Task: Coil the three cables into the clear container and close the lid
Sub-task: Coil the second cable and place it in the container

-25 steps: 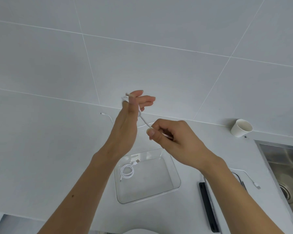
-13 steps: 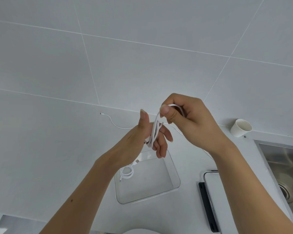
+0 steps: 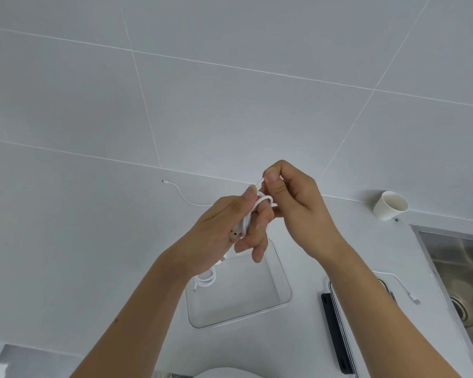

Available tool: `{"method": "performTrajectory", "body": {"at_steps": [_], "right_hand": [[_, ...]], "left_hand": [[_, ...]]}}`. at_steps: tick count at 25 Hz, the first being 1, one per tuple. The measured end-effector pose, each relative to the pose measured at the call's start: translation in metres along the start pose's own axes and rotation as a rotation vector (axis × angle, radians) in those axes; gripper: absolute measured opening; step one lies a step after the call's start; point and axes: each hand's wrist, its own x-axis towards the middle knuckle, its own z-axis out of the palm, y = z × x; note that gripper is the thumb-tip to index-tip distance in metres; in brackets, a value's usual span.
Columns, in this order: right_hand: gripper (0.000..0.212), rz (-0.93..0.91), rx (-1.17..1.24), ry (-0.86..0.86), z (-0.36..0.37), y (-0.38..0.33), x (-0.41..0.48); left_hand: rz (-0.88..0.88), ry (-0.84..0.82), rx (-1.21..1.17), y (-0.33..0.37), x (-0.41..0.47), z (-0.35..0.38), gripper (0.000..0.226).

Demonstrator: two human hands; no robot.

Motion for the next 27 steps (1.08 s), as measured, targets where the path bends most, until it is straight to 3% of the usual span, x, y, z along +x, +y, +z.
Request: {"method": "performTrajectory", "body": {"at_steps": [4, 9, 13, 16, 19, 24, 27], "right_hand": [[0.031, -0.03, -0.043, 0.095, 0.004, 0.009, -0.004], [0.026, -0.099, -0.218, 0.225, 0.007, 0.011, -0.01], [0.024, -0.104, -0.143, 0.248, 0.003, 0.01, -0.007], [0.023, -0.091, -0.082, 0.182, -0.003, 0.005, -0.007], [0.023, -0.022, 0.02, 0.041, -0.015, 0.003, -0.007], [0.02, 0.03, -0.42, 0.024, -0.037, -0.003, -0.005], [0.025, 0.051, -0.463, 0.055, -0.041, -0.006, -0.003]], "left_hand": [[-0.058, 0.065, 0.017, 0.002, 0.005, 0.003, 0.055], [-0.013, 0.301, 0.241, -0.005, 0.005, 0.006, 0.053], [0.094, 0.48, 0.498, -0.016, 0.007, 0.017, 0.048], [0.125, 0.606, 0.558, -0.02, 0.009, 0.019, 0.044], [0.13, 0.62, 0.54, -0.015, 0.011, 0.018, 0.045], [0.139, 0.588, 0.503, -0.006, 0.014, 0.012, 0.051], [0.099, 0.542, 0.468, -0.006, 0.016, 0.012, 0.056]]}}
